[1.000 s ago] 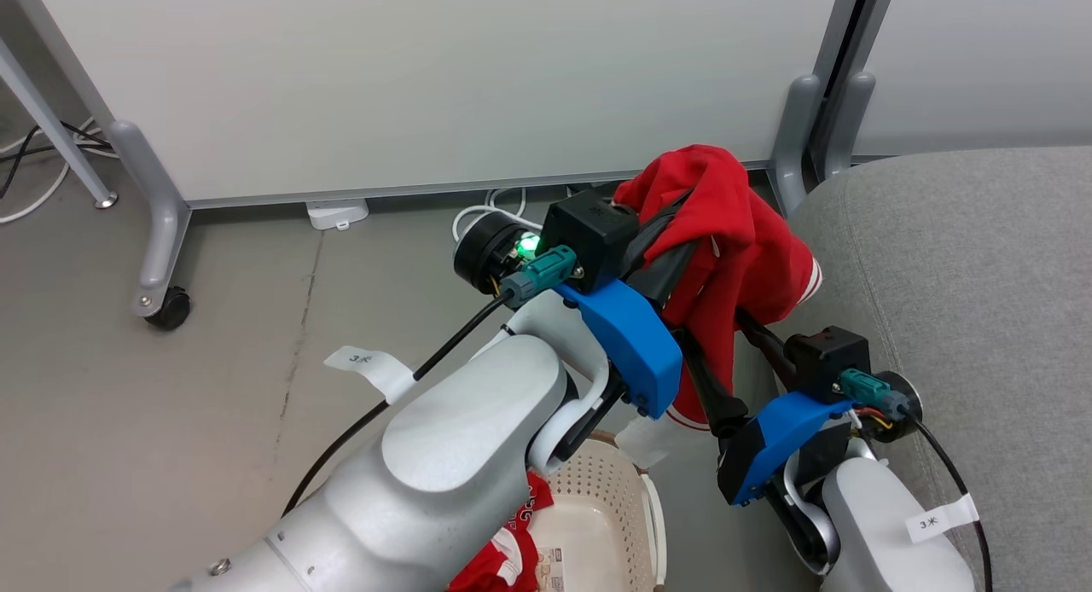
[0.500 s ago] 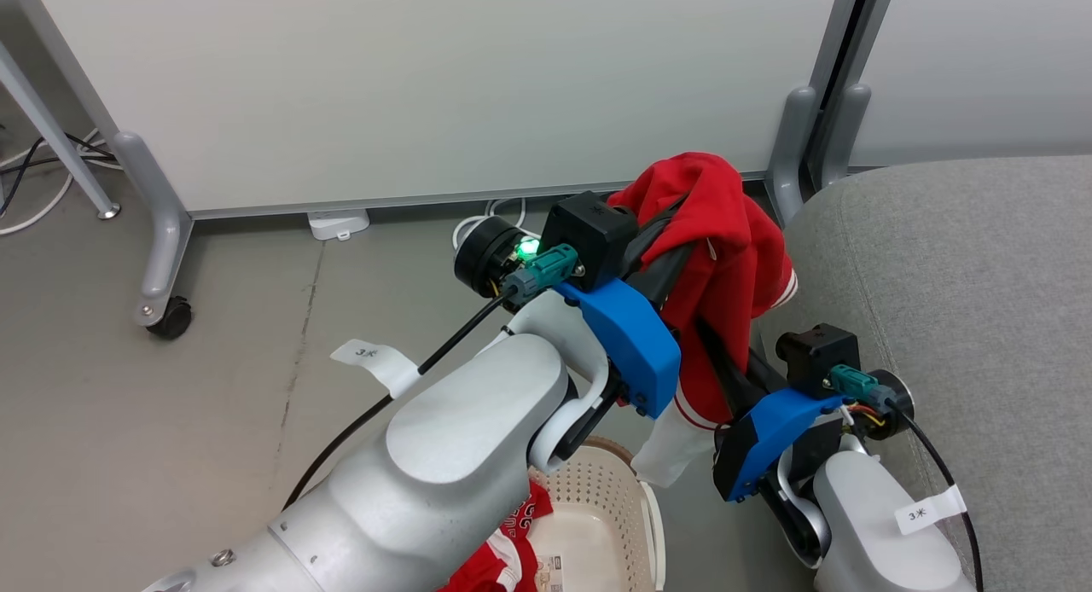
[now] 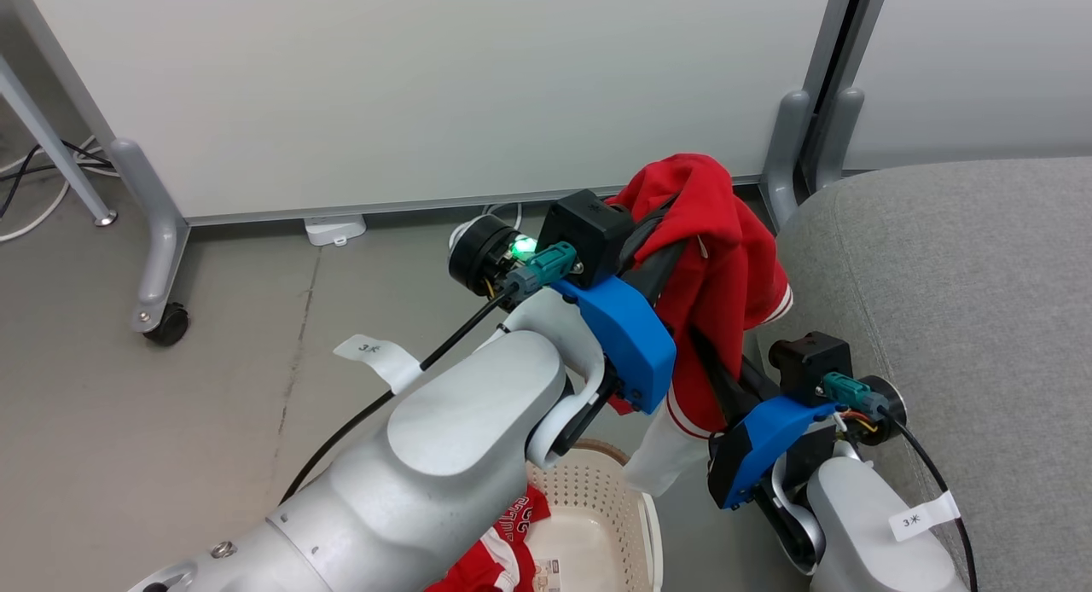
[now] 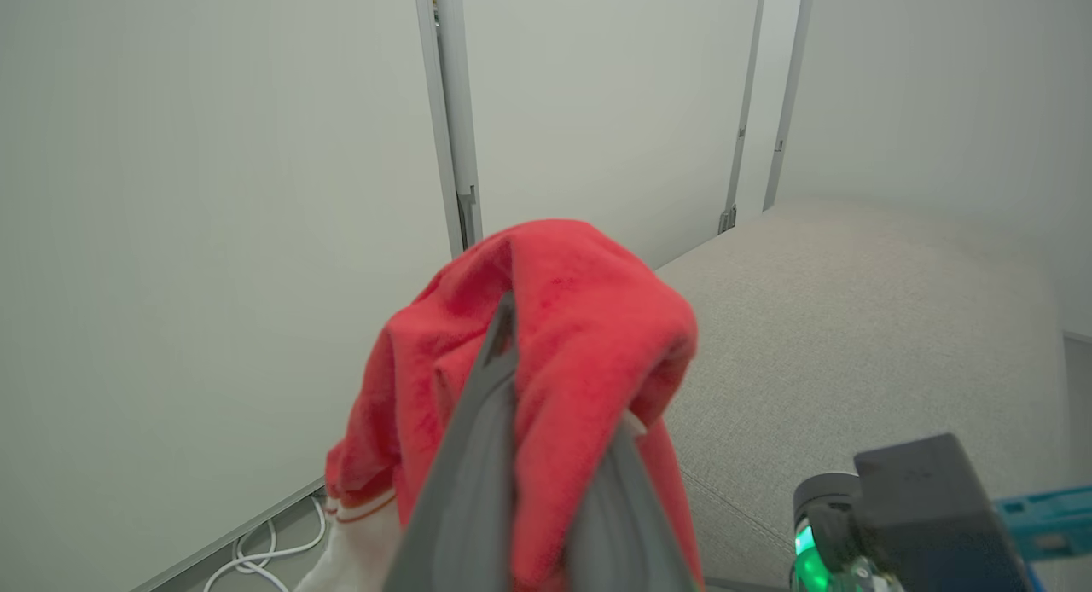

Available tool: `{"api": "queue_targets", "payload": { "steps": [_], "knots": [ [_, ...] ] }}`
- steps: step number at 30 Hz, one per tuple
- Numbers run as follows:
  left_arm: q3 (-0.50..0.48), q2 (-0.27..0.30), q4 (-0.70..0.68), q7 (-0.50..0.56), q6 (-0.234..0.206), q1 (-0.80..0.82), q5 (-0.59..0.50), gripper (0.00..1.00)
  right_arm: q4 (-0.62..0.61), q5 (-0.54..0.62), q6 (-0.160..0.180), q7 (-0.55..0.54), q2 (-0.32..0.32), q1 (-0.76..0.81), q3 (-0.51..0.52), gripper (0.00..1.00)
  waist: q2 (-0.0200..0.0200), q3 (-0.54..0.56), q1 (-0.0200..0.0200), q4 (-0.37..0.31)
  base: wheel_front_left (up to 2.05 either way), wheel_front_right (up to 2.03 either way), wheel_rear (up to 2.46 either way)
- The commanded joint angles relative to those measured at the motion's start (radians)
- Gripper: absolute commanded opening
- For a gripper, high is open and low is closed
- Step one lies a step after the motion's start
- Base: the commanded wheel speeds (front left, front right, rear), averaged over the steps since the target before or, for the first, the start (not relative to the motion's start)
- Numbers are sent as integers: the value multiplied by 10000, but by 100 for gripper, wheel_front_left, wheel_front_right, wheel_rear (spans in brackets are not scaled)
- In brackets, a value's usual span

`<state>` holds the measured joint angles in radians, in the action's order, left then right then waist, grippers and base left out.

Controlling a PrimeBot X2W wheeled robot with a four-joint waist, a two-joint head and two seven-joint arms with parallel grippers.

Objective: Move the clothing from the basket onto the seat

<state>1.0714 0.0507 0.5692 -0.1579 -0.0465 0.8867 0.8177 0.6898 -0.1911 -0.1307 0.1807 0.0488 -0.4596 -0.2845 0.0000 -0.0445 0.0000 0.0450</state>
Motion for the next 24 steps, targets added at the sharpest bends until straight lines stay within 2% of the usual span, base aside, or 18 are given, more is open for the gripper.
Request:
{"api": "queue_targets", "payload": {
  "steps": [1, 14, 19, 24],
  "knots": [
    [47, 1, 48, -116, -84, 194, 17, 100, 44, -70, -1, 49, 28, -115, -36, 0, 0, 23, 0, 8, 0, 0, 0],
    [189, 31, 354, -347, -357, 204, 227, 100, 66, -87, -1, 77, 28, -153, -142, 0, 0, 25, 0, -64, 0, 0, 0],
    [-128, 326, 587, -809, -413, -178, 198, 100, 6, -34, -1, 95, 28, -126, -132, 0, 0, 3, 0, -156, 0, 0, 0],
    [-651, 852, 627, -1043, -492, -825, 103, 100, -94, 35, -1, 121, 28, -52, -93, 0, 0, -53, 0, -324, 0, 0, 0]
  ]
}}
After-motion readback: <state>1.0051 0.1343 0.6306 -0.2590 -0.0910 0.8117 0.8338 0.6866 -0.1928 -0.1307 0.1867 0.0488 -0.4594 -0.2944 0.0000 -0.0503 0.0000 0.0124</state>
